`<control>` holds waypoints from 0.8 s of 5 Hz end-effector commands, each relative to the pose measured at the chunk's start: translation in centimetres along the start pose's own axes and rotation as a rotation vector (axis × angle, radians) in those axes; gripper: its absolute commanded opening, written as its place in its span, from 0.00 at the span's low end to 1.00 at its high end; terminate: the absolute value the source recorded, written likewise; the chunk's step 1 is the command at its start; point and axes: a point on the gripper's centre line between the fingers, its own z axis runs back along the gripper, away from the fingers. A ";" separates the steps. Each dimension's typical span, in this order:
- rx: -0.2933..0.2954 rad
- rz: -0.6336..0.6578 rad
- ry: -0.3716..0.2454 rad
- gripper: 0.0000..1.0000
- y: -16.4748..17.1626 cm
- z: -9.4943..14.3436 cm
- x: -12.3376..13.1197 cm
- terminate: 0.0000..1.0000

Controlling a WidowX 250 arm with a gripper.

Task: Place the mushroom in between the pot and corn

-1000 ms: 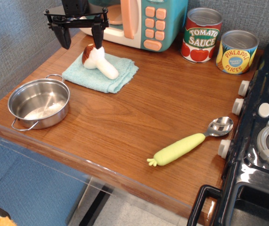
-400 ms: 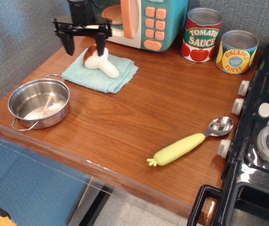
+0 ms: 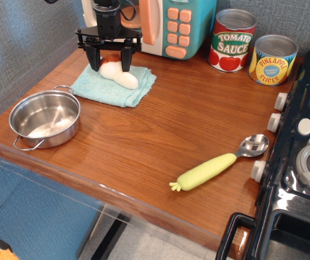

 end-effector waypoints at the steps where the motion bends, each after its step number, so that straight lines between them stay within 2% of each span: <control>1: -0.016 -0.022 -0.032 0.00 0.2 1.6 0.2 0.00; 2: -0.111 -0.053 -0.157 0.00 -1.2 6.3 0.8 0.00; 3: -0.189 -0.113 -0.256 0.00 -2.7 10.2 -0.2 0.00; 4: -0.214 -0.183 -0.266 0.00 -3.3 11.6 -3.8 0.00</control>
